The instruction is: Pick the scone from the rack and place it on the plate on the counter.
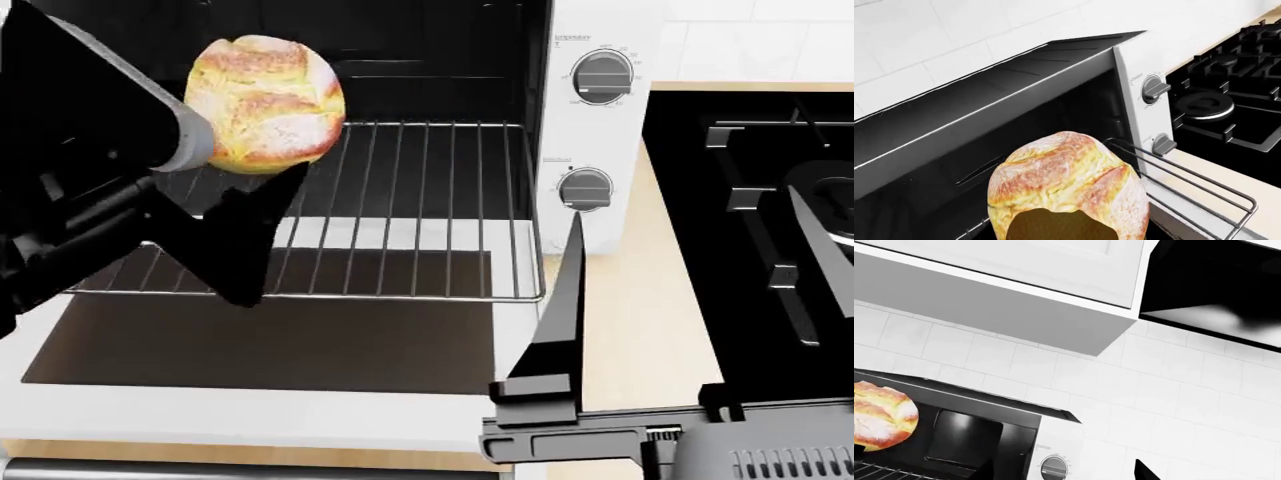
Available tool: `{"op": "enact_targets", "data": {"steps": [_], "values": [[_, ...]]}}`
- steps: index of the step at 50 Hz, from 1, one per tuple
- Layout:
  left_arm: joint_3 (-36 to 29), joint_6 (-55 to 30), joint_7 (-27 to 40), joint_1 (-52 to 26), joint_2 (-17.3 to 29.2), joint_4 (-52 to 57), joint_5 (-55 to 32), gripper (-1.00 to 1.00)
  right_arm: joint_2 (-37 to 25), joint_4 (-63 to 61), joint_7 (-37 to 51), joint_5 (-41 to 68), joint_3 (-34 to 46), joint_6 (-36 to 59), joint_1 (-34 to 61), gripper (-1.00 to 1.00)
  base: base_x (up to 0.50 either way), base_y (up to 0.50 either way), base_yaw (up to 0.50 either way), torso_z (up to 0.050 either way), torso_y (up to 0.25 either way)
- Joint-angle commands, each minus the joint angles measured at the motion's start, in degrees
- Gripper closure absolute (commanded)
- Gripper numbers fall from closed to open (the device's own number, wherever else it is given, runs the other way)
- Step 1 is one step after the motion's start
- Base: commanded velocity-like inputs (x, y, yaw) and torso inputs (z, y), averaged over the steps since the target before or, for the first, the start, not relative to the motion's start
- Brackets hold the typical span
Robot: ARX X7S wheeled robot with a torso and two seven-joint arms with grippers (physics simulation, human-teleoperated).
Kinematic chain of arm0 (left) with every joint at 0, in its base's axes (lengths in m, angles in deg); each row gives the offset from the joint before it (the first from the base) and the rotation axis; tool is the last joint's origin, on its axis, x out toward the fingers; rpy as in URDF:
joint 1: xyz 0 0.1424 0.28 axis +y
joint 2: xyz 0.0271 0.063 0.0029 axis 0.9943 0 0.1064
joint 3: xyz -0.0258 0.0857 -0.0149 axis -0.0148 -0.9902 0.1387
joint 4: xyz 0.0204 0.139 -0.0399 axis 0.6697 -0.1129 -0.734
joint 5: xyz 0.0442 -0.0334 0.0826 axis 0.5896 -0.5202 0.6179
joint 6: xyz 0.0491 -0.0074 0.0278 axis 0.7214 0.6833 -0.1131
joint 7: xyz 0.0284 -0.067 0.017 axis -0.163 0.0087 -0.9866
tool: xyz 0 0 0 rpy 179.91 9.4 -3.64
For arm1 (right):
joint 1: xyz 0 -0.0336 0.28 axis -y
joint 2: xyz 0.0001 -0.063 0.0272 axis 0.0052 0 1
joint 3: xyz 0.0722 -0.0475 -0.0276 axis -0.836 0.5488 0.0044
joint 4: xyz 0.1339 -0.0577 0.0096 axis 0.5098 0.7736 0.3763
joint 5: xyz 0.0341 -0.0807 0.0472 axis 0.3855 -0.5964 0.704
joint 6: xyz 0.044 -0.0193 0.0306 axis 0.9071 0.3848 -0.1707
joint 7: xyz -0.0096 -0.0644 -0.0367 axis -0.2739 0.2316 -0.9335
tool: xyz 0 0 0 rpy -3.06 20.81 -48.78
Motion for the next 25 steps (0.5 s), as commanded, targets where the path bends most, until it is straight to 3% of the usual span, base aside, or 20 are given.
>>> {"op": "enact_targets", "data": {"steps": [1, 7, 20, 25], "values": [[3.33, -1.01, 17.03, -2.91, 17.38, 23.29, -9.77, 1.0, 0.0, 0.01, 0.29, 1.32, -0.78, -0.51, -0.36, -1.0, 0.0, 0.0, 0.0, 0.0, 0.0], [5.26, -0.04, 20.75, -4.26, 24.95, 28.39, -12.72, 1.0, 0.0, 0.01, 0.6, 1.33, -0.4, -0.77, -0.5, -1.0, 0.0, 0.0, 0.0, 0.0, 0.0], [4.42, 14.08, 21.84, 2.14, 43.87, 33.07, -9.17, 1.0, 0.01, 0.0, 1.01, 0.9, 0.74, -0.83, -0.26, -1.0, 0.0, 0.0, 0.0, 0.0, 0.0], [2.98, 17.87, 24.56, 3.85, 45.98, 31.77, -8.17, 1.0, 0.01, 0.0, 1.0, 0.73, 1.04, -0.81, -0.39, -1.0, 0.0, 0.0, 0.0, 0.0, 0.0]]}}
